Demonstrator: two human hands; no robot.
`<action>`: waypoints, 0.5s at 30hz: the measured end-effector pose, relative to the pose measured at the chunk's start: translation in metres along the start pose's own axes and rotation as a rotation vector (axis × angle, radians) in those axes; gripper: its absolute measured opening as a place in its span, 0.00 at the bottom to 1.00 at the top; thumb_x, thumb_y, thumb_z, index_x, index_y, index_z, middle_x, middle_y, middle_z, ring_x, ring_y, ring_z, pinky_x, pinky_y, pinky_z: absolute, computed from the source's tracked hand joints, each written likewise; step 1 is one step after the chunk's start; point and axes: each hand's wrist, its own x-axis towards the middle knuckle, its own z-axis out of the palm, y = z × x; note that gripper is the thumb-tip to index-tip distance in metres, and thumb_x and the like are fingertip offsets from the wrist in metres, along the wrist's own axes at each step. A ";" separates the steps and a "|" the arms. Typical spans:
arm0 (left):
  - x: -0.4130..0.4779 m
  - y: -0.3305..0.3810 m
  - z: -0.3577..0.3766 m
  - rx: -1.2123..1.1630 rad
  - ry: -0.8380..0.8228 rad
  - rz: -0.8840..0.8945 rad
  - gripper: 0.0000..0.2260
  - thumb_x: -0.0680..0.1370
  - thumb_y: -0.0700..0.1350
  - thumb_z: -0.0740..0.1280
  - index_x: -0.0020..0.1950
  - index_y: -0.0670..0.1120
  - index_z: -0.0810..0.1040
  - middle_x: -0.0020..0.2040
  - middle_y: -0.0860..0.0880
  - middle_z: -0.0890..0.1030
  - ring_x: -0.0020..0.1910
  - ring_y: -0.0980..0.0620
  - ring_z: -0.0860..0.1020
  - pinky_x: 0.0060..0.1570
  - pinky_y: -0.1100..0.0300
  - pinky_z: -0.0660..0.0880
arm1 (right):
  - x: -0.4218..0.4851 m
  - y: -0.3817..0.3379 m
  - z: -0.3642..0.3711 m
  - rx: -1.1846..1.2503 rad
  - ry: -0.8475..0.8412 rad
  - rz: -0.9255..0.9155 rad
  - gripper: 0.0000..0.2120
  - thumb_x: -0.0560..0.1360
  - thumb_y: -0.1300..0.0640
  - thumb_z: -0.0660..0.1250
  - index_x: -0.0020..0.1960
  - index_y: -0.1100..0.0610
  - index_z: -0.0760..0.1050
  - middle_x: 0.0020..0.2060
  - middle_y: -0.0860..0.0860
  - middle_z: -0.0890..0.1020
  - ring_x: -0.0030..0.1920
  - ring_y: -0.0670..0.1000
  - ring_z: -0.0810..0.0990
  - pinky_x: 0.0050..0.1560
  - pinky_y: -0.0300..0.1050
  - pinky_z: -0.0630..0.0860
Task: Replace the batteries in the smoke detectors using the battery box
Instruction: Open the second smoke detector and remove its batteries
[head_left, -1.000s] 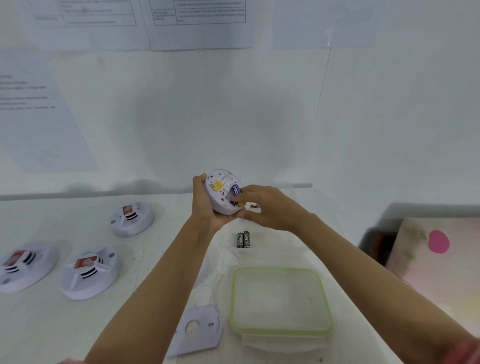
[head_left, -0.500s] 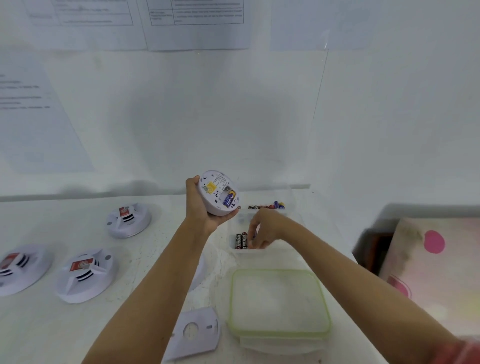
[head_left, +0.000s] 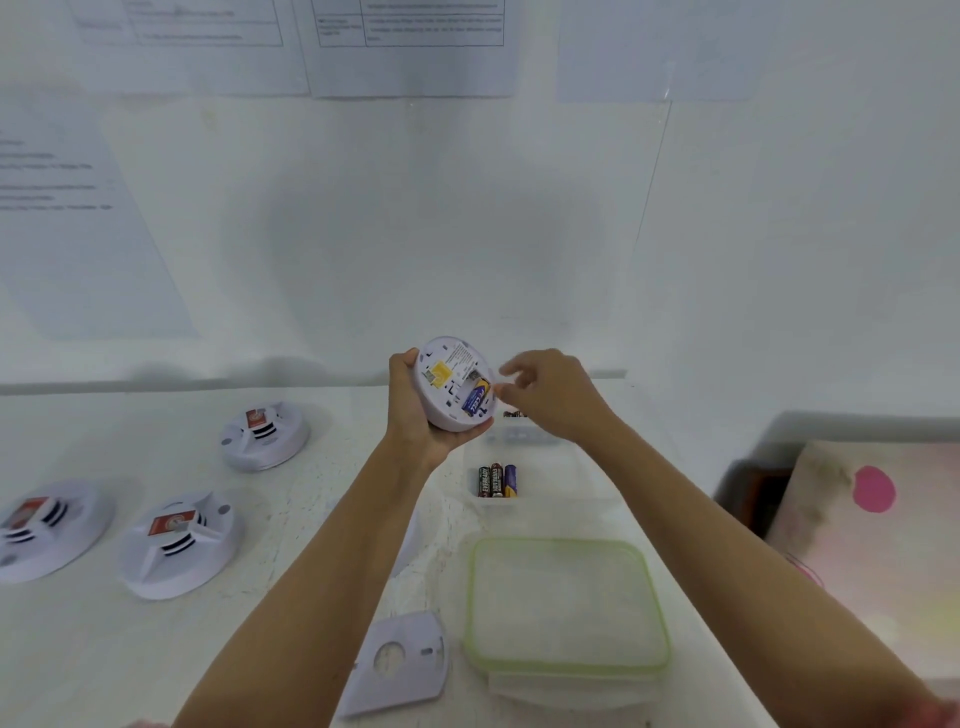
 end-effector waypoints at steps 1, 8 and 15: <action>0.001 -0.002 0.001 0.003 -0.009 0.006 0.24 0.76 0.58 0.52 0.64 0.47 0.73 0.55 0.42 0.77 0.52 0.43 0.75 0.49 0.47 0.74 | 0.000 -0.003 0.004 -0.017 -0.012 -0.022 0.16 0.74 0.50 0.66 0.58 0.58 0.77 0.49 0.53 0.80 0.49 0.52 0.78 0.51 0.42 0.72; 0.001 -0.010 0.003 0.027 0.012 0.050 0.21 0.76 0.58 0.52 0.60 0.48 0.74 0.52 0.43 0.78 0.49 0.44 0.76 0.51 0.47 0.73 | -0.007 -0.005 0.022 0.011 -0.009 -0.064 0.16 0.73 0.52 0.69 0.55 0.62 0.79 0.44 0.55 0.73 0.44 0.51 0.72 0.40 0.43 0.65; 0.000 -0.011 0.003 0.094 0.042 0.062 0.18 0.76 0.57 0.53 0.51 0.49 0.76 0.49 0.44 0.78 0.48 0.46 0.76 0.49 0.50 0.73 | 0.003 0.007 0.024 0.313 -0.036 0.061 0.20 0.64 0.54 0.78 0.49 0.64 0.79 0.41 0.54 0.79 0.38 0.46 0.73 0.45 0.43 0.73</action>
